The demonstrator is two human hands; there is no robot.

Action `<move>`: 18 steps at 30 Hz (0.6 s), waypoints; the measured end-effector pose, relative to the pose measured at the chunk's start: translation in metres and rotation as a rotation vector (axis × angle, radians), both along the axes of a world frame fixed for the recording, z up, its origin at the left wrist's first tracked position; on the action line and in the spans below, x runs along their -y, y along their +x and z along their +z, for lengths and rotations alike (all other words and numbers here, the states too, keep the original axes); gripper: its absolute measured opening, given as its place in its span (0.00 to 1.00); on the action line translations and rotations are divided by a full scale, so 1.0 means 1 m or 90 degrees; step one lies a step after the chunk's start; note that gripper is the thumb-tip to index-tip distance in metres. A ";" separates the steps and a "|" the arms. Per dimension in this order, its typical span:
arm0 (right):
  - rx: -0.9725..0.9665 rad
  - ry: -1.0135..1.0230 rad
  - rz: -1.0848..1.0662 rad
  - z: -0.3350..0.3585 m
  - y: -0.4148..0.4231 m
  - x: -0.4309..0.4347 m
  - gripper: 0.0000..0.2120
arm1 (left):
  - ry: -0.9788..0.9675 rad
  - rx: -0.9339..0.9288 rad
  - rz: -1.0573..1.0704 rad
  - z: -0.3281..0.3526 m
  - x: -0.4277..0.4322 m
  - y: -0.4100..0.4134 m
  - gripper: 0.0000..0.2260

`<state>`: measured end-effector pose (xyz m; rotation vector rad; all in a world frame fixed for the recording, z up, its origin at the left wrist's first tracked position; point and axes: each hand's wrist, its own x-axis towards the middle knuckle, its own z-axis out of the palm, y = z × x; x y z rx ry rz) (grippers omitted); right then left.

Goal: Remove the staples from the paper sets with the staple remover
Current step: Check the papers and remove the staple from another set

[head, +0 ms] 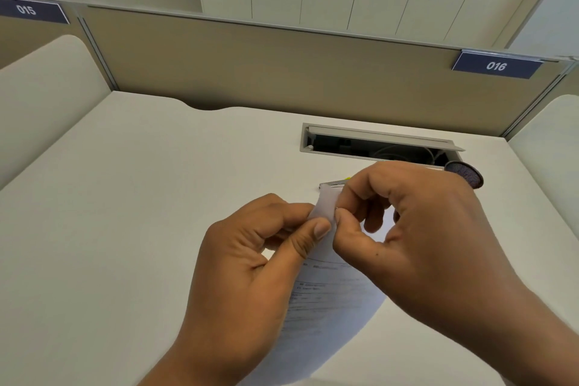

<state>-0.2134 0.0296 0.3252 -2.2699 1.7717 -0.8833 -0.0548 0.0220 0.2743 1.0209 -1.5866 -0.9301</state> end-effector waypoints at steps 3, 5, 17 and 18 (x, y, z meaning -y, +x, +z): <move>-0.031 0.125 0.000 0.006 -0.001 0.003 0.07 | -0.074 0.084 0.035 -0.002 -0.001 0.003 0.05; -0.043 0.194 0.009 0.009 -0.005 0.005 0.07 | -0.111 0.138 0.057 -0.004 0.000 0.004 0.05; 0.358 0.234 -0.198 -0.032 -0.091 0.035 0.08 | -0.044 0.083 0.099 -0.017 0.016 0.009 0.04; 0.384 0.242 -0.244 -0.044 -0.104 0.042 0.07 | -0.030 0.079 0.102 -0.019 0.019 0.008 0.04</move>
